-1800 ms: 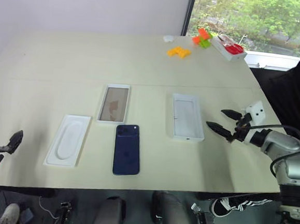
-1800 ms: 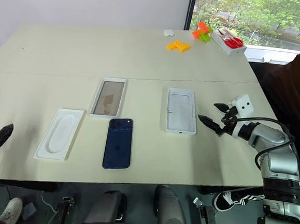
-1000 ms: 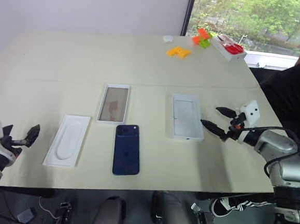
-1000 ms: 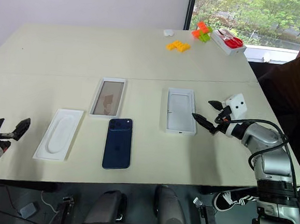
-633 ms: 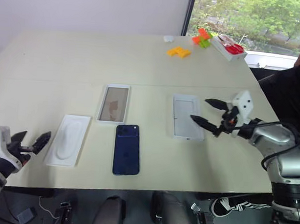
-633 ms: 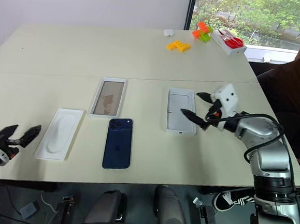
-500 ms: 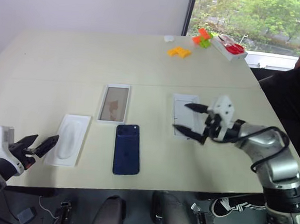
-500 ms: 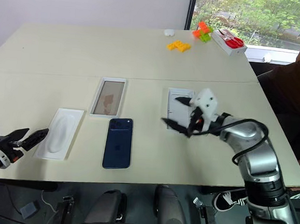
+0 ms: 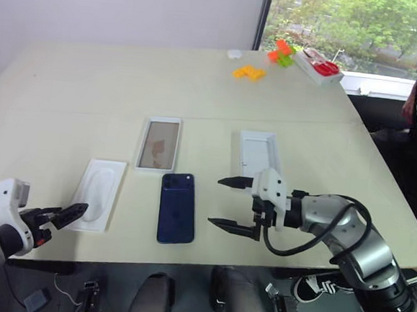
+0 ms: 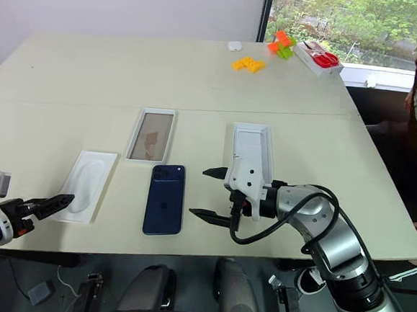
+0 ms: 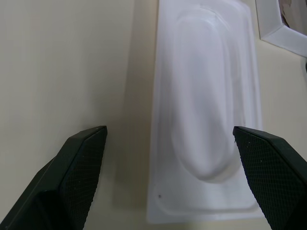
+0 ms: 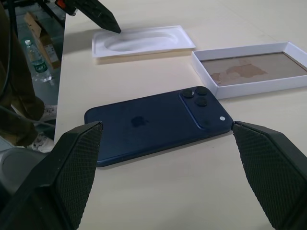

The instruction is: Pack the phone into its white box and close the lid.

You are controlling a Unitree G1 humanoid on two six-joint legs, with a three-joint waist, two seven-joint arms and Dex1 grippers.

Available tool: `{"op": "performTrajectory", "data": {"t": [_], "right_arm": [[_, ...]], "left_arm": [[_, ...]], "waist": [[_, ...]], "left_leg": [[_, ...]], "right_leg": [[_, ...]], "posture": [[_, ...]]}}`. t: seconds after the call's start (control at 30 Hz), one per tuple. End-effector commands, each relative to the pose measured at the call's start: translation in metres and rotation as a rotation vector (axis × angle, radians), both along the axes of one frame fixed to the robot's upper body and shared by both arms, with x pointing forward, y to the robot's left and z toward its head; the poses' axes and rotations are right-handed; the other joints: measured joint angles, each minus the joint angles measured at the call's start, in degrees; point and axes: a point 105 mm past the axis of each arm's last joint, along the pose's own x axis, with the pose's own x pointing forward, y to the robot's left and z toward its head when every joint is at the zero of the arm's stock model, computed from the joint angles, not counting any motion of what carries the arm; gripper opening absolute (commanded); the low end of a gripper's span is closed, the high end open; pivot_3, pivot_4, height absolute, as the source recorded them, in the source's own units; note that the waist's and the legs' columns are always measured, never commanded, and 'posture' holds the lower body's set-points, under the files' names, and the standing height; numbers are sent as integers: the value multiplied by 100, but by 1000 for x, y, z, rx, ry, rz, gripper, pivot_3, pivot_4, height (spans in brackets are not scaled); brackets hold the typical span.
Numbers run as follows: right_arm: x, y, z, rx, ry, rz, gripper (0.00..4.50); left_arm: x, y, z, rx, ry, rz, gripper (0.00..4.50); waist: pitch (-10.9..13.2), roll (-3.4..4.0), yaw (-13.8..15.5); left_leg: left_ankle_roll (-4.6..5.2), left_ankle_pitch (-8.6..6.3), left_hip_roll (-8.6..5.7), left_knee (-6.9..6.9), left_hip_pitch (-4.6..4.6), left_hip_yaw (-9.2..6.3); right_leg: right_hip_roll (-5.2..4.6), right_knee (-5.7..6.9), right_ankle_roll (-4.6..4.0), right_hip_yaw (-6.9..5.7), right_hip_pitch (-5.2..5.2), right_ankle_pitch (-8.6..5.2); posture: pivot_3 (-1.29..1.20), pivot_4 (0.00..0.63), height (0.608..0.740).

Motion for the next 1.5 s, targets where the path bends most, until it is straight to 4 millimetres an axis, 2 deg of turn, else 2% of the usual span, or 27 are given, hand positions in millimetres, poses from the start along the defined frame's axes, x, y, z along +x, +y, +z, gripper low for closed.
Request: {"op": "performTrajectory", "data": {"t": [0.03, 0.13, 0.17, 0.23, 0.43, 0.47, 0.57, 0.67, 0.83, 0.93, 1.1, 1.2, 1.27, 1.33, 1.43, 1.5], "right_arm": [[-5, 6, 10, 17, -48, 37, 4500], [-6, 8, 10, 21, -48, 43, 4500], [-6, 9, 10, 22, -47, 46, 4500], [-7, 10, 10, 22, -46, 49, 4500], [-9, 10, 7, 19, -37, 50, 4500], [-9, 10, 7, 20, -36, 51, 4500], [-10, 11, 8, 23, -34, 55, 4500], [-10, 13, 9, 25, -32, 60, 4500], [-9, 12, 10, 23, -32, 64, 4500], [-6, 12, 11, 19, -39, 65, 4500], [-2, 13, 14, 24, -52, 63, 4500], [0, 15, 15, 28, -59, 63, 4500], [1, 16, 16, 31, -65, 62, 4500], [2, 16, 16, 32, -69, 61, 4500], [3, 19, 16, 36, -74, 59, 4500], [3, 20, 15, 37, -79, 56, 4500]], "left_arm": [[-4, -10, -9, -67, 58, -34, 4437], [-3, -10, -10, -81, 61, -26, 4437], [-2, -9, -10, -85, 60, -21, 3926], [-1, -8, -11, -94, 59, -11, 3180], [-1, -7, -8, -120, 38, 6, 194], [-2, -7, -7, -126, 35, 9, 38], [-3, -5, -5, -138, 25, 24, 38], [-4, 5, -4, -119, 5, 75, 38], [11, 22, 28, -194, -221, 186, 38], [19, 20, 47, -222, -328, 192, 38], [29, -4, 64, -233, -378, 94, 38], [47, -31, 79, -281, -419, 8, 38], [62, -52, 79, -254, -398, -31, 38], [71, -61, 78, -231, -385, -35, 38], [102, -88, 72, -300, -319, -9, 38], [115, -107, 67, -294, -257, -41, 38]], "waist": [[0, 0, 6], [0, 0, 12], [-1, -1, 12], [-1, -1, 11], [-1, -4, 16], [-2, -4, 24], [-4, -8, 15], [-4, -9, 10], [-5, -20, 11], [-9, -26, 8], [-9, -27, 12], [-10, -31, 52], [-13, -38, 67], [-15, -43, 43], [-15, -42, 35], [-18, -53, 51]], "left_leg": [[0, 0, 0, 0, -1, 0], [0, 0, -2, 1, -1, 0], [0, 0, -2, 1, -1, 0], [0, 0, -6, 1, 1, 0], [0, 0, -5, 1, -5, 0], [0, 0, -3, 1, -4, -2], [0, 0, -5, 2, -3, -1], [0, 0, -4, 1, -3, -2], [0, 0, -2, 2, -4, -3], [0, 0, 1, 2, -5, -7], [-1, 0, 0, 1, -10, -4], [-1, 0, -2, 2, -11, -5], [-1, 1, -5, 5, -10, -8], [-2, 1, -11, 7, -4, -11], [-2, 1, -12, 3, -3, -6], [-2, 2, -16, 5, -3, -12]], "right_leg": [[-1, 0, 0, 0, 0, 0], [-6, 0, 0, 2, 0, 0], [-7, 0, 0, 3, 1, 0], [-6, 0, 0, 2, 1, 0], [-6, -1, 0, 1, 0, 0], [-8, -1, 0, 1, 0, 0], [-9, -1, 0, 1, 0, 0], [-7, -1, 0, 1, 0, 0], [-2, -1, 0, -2, -2, 0], [3, 0, -1, -6, -2, 1], [-4, -1, -1, -2, -2, 1], [-10, -1, -1, -1, -1, 2], [-11, -1, 0, -3, 3, 3], [-11, -1, 0, -5, 13, 3], [-11, -1, 5, 6, 14, 12], [-9, -1, -1, 1, 14, 29]], "posture": [[0, 150, 734], [0, 150, 734], [0, 150, 734], [0, 150, 734], [0, 150, 734], [0, 150, 734], [0, 150, 734], [0, 150, 734], [0, 150, 734], [0, 150, 734], [0, 150, 734], [0, 150, 734], [0, 150, 734], [0, 150, 734], [0, 150, 734], [0, 150, 734]]}}
